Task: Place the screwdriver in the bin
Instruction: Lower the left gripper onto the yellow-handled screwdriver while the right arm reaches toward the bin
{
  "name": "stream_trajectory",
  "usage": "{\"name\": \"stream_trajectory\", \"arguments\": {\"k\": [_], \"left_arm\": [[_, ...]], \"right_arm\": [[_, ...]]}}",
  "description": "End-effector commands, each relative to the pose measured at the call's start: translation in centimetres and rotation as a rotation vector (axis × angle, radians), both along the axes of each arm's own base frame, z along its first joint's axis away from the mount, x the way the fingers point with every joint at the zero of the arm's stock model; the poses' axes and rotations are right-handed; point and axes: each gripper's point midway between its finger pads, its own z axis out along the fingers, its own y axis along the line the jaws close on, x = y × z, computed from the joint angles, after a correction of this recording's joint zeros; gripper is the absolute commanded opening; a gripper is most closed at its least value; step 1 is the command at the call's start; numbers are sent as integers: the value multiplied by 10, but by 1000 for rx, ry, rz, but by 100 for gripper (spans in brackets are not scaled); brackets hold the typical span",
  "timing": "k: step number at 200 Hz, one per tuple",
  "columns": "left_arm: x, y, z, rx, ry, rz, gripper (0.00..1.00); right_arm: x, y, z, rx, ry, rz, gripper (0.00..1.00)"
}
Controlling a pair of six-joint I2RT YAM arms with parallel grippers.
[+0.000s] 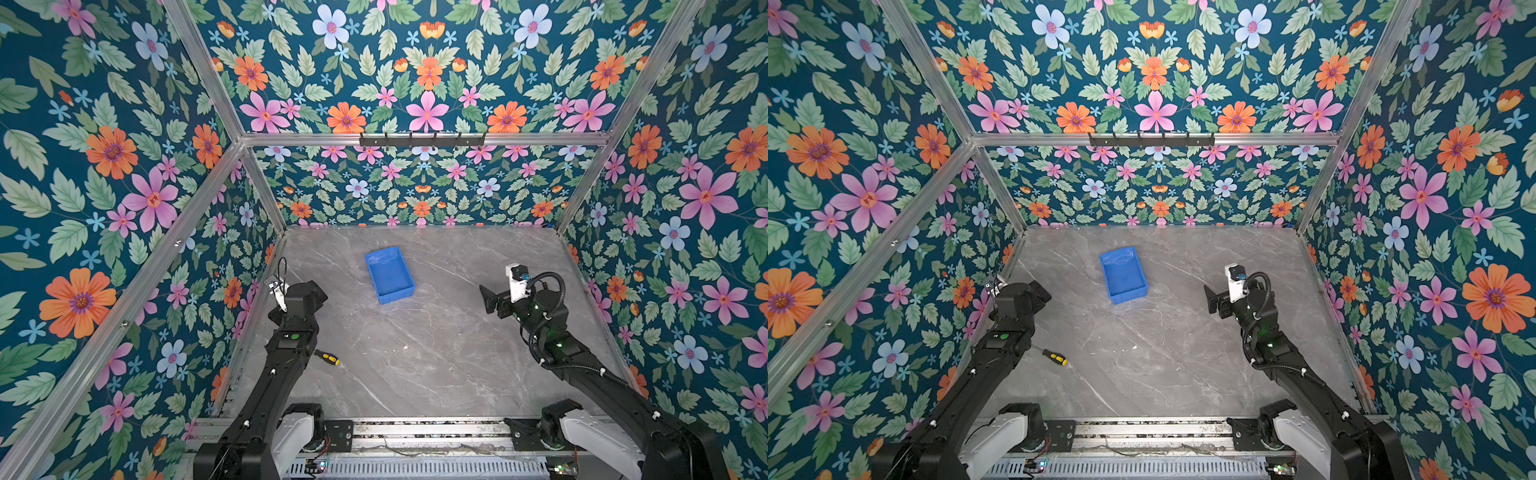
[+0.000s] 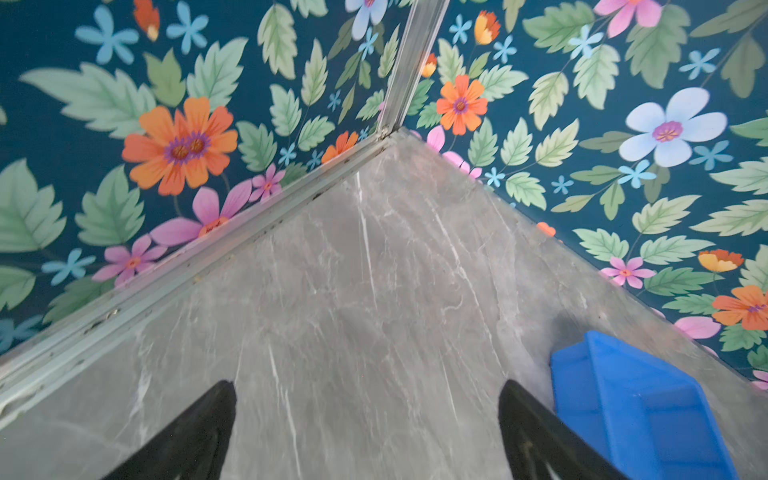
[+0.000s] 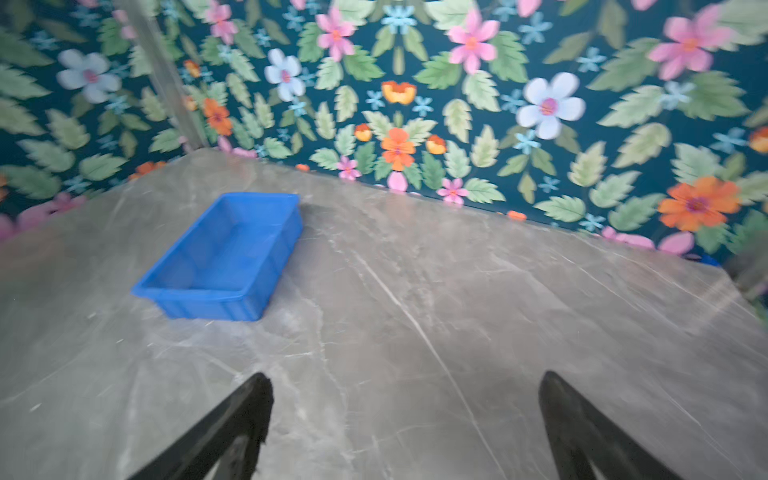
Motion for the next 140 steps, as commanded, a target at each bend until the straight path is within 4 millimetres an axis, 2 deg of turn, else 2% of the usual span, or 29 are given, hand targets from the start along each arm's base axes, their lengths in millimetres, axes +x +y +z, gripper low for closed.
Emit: {"name": "stream_trajectory", "arguments": {"k": [1,42,68,101,127,140], "left_arm": [[-33,0,-30,-118,122,77,100],[-72,3,-52,-248,171,193,95],[-87,4,-64,-282,230,246,92],[-96,-1,-83,-303,330,262,92],[-101,-5,-102,-317,421,273,92],[-100,-9,-110,-326,461,263,88]], "right_arm": [[-13,42,7,-79,-33,170,99],[-48,127,13,-116,-53,489,99],[-67,169,13,-92,-34,655,99],[-86,205,12,-78,-18,813,99],[-98,223,9,-82,-9,896,99],[-102,229,10,-74,-9,928,99]]}}
